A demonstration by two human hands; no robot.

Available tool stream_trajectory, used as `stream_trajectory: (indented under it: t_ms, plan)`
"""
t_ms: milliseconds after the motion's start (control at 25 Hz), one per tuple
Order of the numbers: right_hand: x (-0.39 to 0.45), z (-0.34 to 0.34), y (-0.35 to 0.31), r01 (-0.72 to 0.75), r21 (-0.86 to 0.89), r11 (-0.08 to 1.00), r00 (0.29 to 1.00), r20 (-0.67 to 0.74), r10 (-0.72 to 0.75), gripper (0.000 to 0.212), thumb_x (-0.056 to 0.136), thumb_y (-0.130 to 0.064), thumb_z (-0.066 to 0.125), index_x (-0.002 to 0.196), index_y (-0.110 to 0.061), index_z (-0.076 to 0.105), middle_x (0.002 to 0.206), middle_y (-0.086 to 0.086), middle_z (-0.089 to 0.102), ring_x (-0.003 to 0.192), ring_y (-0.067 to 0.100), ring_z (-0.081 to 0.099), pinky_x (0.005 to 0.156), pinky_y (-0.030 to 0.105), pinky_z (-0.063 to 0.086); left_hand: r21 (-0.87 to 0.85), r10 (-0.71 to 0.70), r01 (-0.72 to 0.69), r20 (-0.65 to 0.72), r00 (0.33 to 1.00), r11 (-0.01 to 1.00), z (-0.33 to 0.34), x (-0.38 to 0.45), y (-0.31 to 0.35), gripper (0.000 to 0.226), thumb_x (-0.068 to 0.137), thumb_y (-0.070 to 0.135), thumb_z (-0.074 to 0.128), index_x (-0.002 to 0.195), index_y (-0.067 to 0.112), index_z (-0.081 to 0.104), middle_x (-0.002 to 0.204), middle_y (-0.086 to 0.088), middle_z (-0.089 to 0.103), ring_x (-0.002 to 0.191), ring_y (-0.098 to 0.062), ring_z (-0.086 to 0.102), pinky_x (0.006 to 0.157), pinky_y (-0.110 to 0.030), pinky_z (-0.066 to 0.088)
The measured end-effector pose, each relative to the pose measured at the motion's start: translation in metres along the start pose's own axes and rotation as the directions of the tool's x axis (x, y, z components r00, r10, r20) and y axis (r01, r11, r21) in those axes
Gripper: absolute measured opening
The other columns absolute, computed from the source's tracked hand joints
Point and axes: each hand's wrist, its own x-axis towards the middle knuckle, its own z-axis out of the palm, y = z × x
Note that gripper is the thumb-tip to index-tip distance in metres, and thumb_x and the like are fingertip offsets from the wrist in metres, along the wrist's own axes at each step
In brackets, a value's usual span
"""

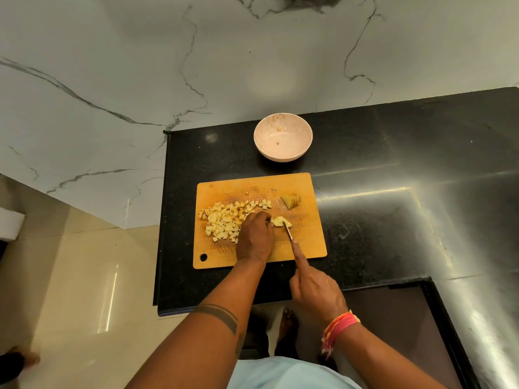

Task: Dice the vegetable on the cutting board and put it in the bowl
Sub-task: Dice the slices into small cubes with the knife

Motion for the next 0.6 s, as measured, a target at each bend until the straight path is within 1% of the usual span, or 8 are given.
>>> stream_trajectory:
  t_ms: [80,160,200,280,400,520,600]
  plan:
    - [0.004,-0.002,0.001,-0.048,0.039,0.998,0.998,-0.042,0.05,0.077,0.101,-0.028,0.038,0.16,-0.035,-0.012,0.068,-0.007,0.054,0.056,0.016,0.053,0.054,0.037,0.043,0.005,0.072,-0.072,0.004,0.997,0.997,0.0,-0.006,-0.002,0.033,0.101,0.026,0.055,0.133,0.021,0.059,0.131,-0.001,0.055,0.114,-0.021,0.057,0.086,-0.033,0.053]
    - [0.008,-0.001,-0.004,-0.086,0.053,0.995,0.995,-0.04,0.088,0.077,0.101,-0.027,0.037,0.159,-0.033,-0.013,0.071,-0.004,0.057,0.057,0.018,0.055,0.055,0.038,0.044,0.063,0.161,-0.164,0.054,0.985,0.984,0.004,-0.012,-0.005,0.041,0.1,0.034,0.058,0.139,0.025,0.052,0.134,0.0,0.048,0.117,-0.019,0.053,0.087,-0.037,0.055]
    - [0.01,0.001,-0.009,-0.093,0.048,0.994,0.995,-0.026,0.095,0.078,0.101,-0.027,0.037,0.159,-0.033,-0.014,0.073,-0.003,0.059,0.058,0.019,0.056,0.056,0.039,0.045,0.105,0.183,-0.19,0.078,0.98,0.976,0.006,-0.013,-0.007,0.043,0.099,0.036,0.059,0.141,0.026,0.05,0.134,0.0,0.046,0.118,-0.019,0.051,0.088,-0.038,0.055]
    - [0.015,0.007,-0.021,-0.064,0.029,0.998,0.998,-0.002,0.064,0.078,0.1,-0.026,0.037,0.159,-0.031,-0.015,0.077,-0.001,0.06,0.06,0.022,0.056,0.057,0.04,0.046,0.171,0.187,-0.197,0.068,0.98,0.965,0.007,-0.007,-0.008,0.039,0.101,0.032,0.057,0.139,0.024,0.05,0.132,-0.002,0.047,0.118,-0.022,0.05,0.088,-0.037,0.053]
    - [0.032,0.012,-0.045,0.024,0.01,1.0,1.0,0.015,-0.024,0.076,0.1,-0.024,0.037,0.162,-0.025,-0.008,0.081,0.003,0.061,0.062,0.025,0.055,0.056,0.039,0.042,0.235,0.163,-0.156,-0.013,0.986,0.96,-0.004,0.006,-0.013,0.031,0.101,0.025,0.053,0.132,0.021,0.054,0.126,-0.004,0.05,0.113,-0.024,0.051,0.084,-0.037,0.053]
    - [0.045,0.009,-0.053,0.054,0.013,0.998,0.998,-0.039,-0.053,0.072,0.101,-0.026,0.036,0.162,-0.025,-0.002,0.081,0.004,0.064,0.064,0.026,0.058,0.056,0.038,0.042,0.25,0.128,-0.106,-0.072,0.989,0.962,-0.014,0.016,-0.018,0.028,0.101,0.027,0.054,0.128,0.022,0.056,0.122,-0.004,0.051,0.108,-0.022,0.052,0.082,-0.038,0.053]
    - [0.042,0.0,-0.046,0.036,0.03,0.999,0.996,-0.088,-0.033,0.071,0.102,-0.029,0.037,0.162,-0.029,-0.001,0.077,0.001,0.063,0.062,0.024,0.058,0.056,0.038,0.044,0.223,0.149,-0.127,-0.088,0.985,0.967,-0.015,0.021,-0.01,0.026,0.1,0.027,0.054,0.125,0.021,0.058,0.12,-0.004,0.053,0.107,-0.022,0.052,0.083,-0.037,0.053]
